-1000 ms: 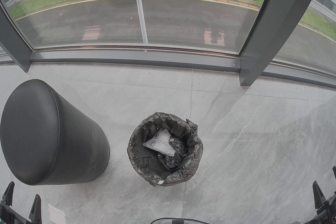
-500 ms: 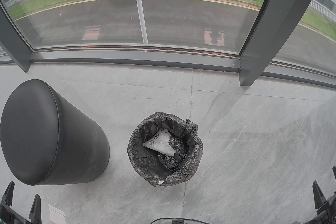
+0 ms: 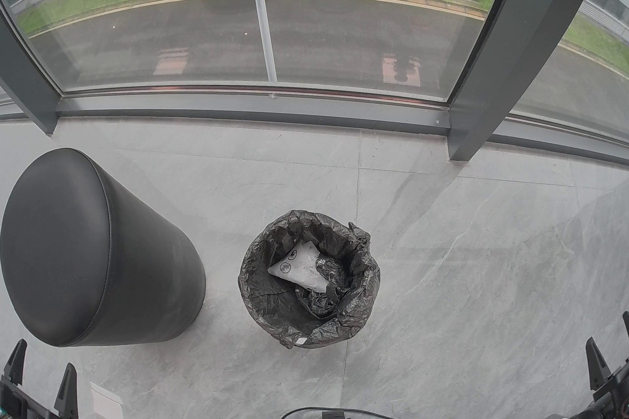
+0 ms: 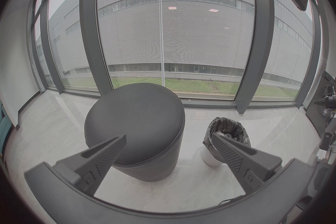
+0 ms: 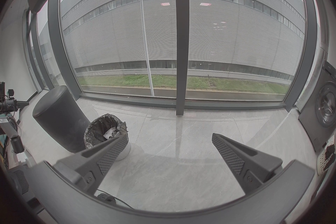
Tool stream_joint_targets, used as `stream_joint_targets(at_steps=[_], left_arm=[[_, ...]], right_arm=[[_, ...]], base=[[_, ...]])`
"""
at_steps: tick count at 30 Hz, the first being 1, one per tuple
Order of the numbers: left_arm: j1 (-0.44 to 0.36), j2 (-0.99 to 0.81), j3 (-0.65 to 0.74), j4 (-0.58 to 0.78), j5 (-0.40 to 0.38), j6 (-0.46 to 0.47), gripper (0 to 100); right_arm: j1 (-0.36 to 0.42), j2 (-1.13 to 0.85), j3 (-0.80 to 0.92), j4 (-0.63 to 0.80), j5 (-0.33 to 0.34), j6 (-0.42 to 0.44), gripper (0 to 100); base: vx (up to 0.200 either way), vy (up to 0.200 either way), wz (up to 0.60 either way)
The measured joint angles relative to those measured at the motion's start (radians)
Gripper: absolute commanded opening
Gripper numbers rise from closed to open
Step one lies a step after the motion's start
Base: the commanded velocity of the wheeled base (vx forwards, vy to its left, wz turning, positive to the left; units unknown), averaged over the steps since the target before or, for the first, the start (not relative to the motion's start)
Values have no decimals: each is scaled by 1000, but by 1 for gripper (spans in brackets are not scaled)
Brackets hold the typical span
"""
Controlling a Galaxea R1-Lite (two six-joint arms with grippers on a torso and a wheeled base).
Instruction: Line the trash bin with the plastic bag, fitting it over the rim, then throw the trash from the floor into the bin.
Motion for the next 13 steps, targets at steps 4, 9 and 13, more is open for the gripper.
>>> stream_joint_targets(at_steps=[4,9,13], left_arm=[[0,0,0,1,-3,6,100],[0,1,0,0,-4,8,100],[0,1,0,0,-4,7,100]], right_arm=[[1,0,0,-1,-17,2,100],[0,1,0,0,-26,1,100],[0,1,0,0,-26,1,100]], base=[[0,0,0],[0,0,0],[0,0,0]])
